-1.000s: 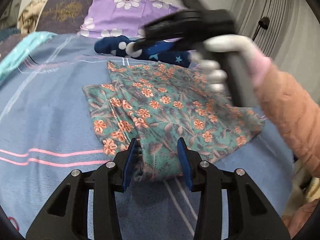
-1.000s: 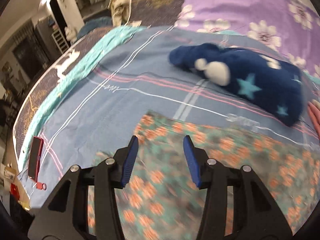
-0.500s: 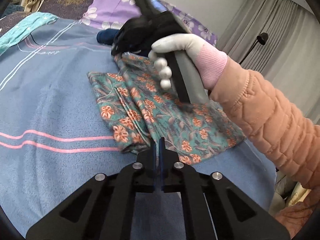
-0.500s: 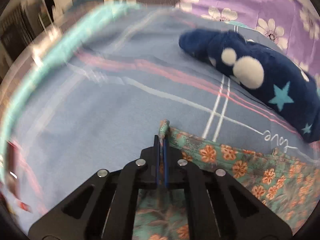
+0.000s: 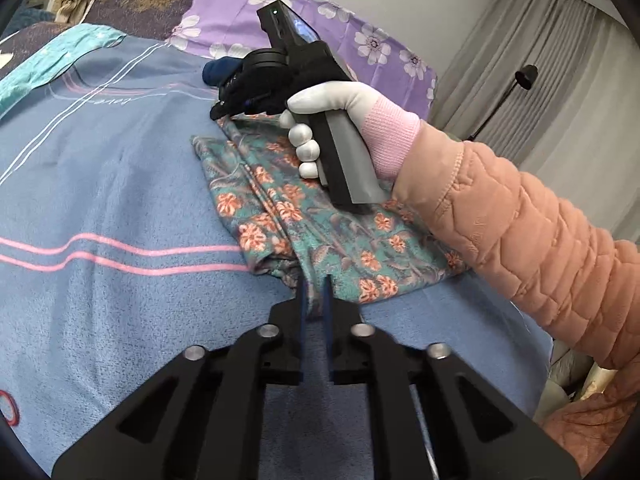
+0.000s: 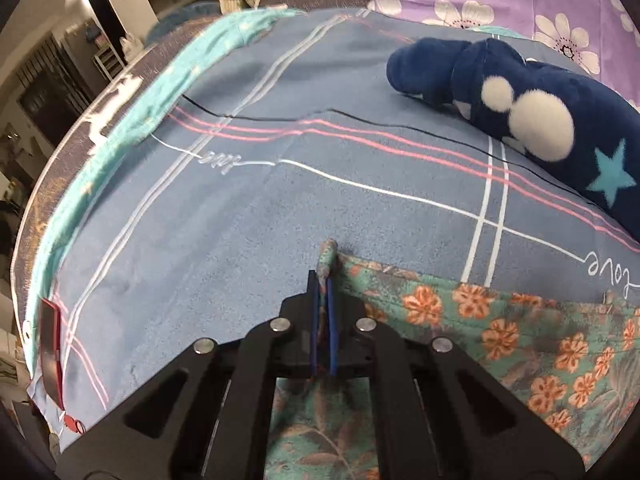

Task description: Fold small clothes

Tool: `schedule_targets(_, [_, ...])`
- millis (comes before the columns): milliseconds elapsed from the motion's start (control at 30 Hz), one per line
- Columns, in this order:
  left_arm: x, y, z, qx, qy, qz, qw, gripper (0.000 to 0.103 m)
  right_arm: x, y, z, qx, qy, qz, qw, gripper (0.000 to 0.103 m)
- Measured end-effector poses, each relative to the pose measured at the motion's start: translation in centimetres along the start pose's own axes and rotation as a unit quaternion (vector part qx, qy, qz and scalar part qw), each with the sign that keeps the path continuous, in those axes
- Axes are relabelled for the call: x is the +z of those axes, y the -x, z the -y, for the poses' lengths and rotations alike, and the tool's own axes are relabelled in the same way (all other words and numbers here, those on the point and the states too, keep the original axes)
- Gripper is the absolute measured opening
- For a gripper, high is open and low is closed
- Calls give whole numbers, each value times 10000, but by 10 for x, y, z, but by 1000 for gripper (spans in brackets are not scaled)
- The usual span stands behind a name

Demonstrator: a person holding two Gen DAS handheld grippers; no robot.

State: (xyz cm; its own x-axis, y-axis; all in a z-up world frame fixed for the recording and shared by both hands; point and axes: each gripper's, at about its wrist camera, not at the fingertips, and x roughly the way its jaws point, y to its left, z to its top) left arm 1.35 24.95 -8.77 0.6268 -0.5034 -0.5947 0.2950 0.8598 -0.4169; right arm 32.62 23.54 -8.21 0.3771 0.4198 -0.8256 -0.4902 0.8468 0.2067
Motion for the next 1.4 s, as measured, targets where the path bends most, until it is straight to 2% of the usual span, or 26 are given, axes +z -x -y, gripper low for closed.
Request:
schedule_targets(33, [1, 0, 1, 65, -46, 17, 10000, 42, 1, 3, 0, -3, 20, -5, 10000, 4])
schedule_targets(100, [6, -5, 5, 160, -176, 10, 9997, 43, 3, 8, -1, 3, 18, 15, 10000, 8])
schedule_targets(133, [9, -8, 5, 130, -198, -2, 9997, 41, 4, 11, -2, 34, 17, 38, 10000, 9])
schedule_targets(167, [12, -13, 3, 78, -203, -37, 9998, 32, 5, 13, -3, 62, 26, 59, 10000, 10])
schedule_targets(200, [13, -19, 3, -16, -195, -152, 9997, 2, 8, 14, -4, 96, 42, 79, 9999, 11])
schedule_targets(300, [5, -28, -3, 155, -101, -522, 9985, 2, 9, 18, -14, 130, 212, 137, 9996, 11])
schedule_targets(333, [2, -25, -7, 123, -53, -514, 9986, 2, 8, 18, -16, 80, 304, 134, 9994, 15])
schedule_targets(367, [0, -21, -10, 127, 16, -495, 9987, 2, 8, 20, -17, 43, 346, 139, 9993, 27])
schedule_targets(400, [-2, -19, -9, 140, 44, -482, 9987, 2, 5, 23, -17, 20, 353, 175, 9992, 31])
schedule_targets(500, [-5, -16, -8, 185, 44, -464, 9987, 2, -5, 38, -18, 139, 404, 182, 9989, 33])
schedule_targets(567, [-7, -15, -8, 170, 55, -447, 9988, 2, -16, 53, -20, 110, 629, 197, 9978, 39])
schedule_targets(633, [-8, -12, -8, 144, 95, -413, 9990, 3, -27, 67, -23, 109, 785, 174, 9967, 40])
schedule_targets(767, [-15, -11, -16, 48, 211, -483, 9986, 6, -61, 93, -29, 330, 1086, 58, 9935, 48])
schedule_targets(867, [-17, -13, -27, -153, 523, -533, 9971, 10, -95, 107, -36, 394, 1362, 37, 9899, 48])
schedule_targets(967, [-17, -7, -27, -155, 504, -501, 9973, 10, -127, 125, -38, 361, 1505, 212, 9877, 48])
schedule_targets(1033, [-12, 0, -29, -98, 495, -393, 9980, 15, -149, 140, -40, 256, 1664, 389, 9850, 48])
schedule_targets(1133, [0, 11, -47, 108, 760, -184, 9969, 21, -182, 157, -50, 26, 2104, 577, 9759, 48])
schedule_targets(1233, [21, 12, -66, 205, 917, -104, 9955, 26, -212, 169, -70, 3, 2697, 709, 9603, 48])
schedule_targets(1300, [35, 3, -75, 97, 978, -188, 9950, 36, -230, 169, -85, -9, 3062, 718, 9493, 50])
schedule_targets(1400, [55, -25, -79, -268, 999, -528, 9932, 37, -255, 155, -104, -236, 3597, 547, 9312, 52])
